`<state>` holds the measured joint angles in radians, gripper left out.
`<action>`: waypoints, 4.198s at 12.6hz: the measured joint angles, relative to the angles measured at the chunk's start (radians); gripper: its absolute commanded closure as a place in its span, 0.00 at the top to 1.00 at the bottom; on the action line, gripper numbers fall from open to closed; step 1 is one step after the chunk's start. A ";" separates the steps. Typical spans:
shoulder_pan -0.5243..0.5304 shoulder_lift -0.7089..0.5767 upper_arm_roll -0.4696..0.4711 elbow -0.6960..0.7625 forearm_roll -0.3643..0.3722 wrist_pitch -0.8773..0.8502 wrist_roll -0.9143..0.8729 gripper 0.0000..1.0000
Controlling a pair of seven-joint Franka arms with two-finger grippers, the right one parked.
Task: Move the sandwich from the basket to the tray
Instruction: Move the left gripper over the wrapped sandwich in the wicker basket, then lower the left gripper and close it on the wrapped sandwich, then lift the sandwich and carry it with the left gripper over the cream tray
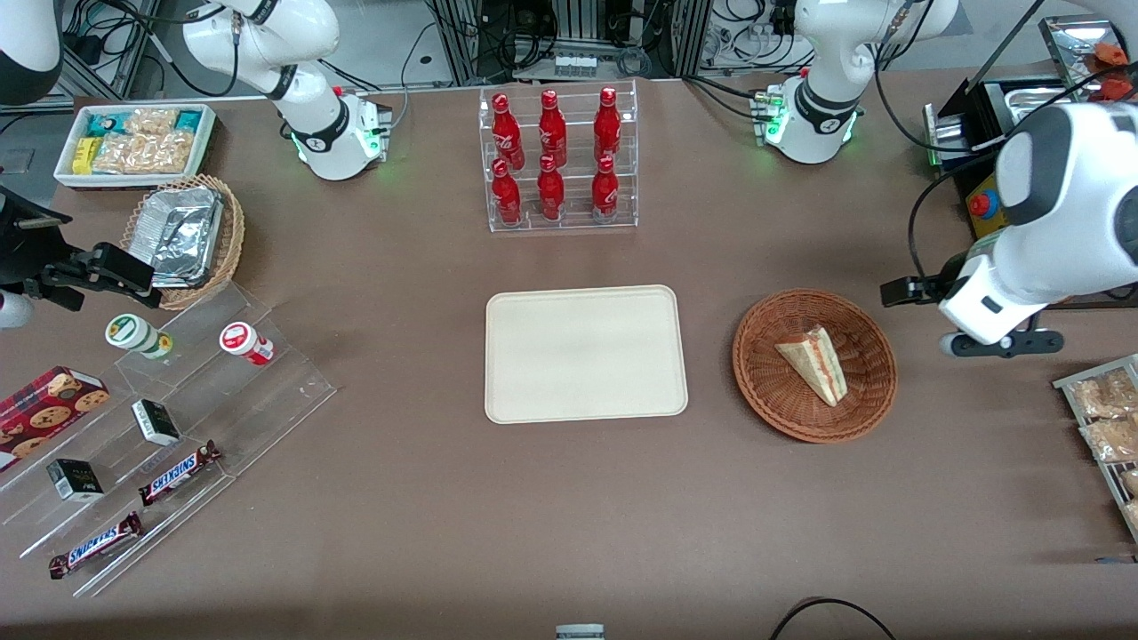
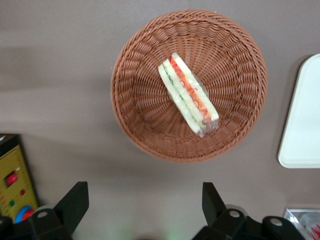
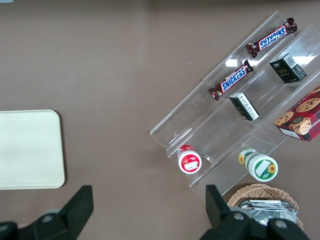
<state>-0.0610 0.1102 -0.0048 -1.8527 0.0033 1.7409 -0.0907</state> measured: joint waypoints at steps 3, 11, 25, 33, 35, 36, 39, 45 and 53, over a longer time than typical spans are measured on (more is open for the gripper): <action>-0.015 0.001 0.000 -0.122 0.000 0.155 -0.009 1.00; -0.088 0.001 -0.002 -0.277 -0.001 0.405 -0.456 1.00; -0.128 0.176 0.003 -0.297 -0.001 0.614 -0.833 1.00; -0.128 0.187 0.004 -0.300 -0.007 0.605 -0.863 0.11; -0.128 0.164 0.005 -0.250 -0.007 0.487 -0.863 0.11; -0.128 0.154 0.004 -0.203 -0.007 0.404 -0.859 0.11; -0.131 0.146 0.001 -0.084 -0.007 0.225 -0.769 0.12; -0.274 0.244 -0.025 0.022 -0.007 0.211 -0.735 0.13; -0.368 0.466 -0.194 0.284 -0.008 0.211 -0.789 0.13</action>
<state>-0.4294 0.5759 -0.1984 -1.5691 -0.0049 1.9521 -0.8801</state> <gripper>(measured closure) 0.855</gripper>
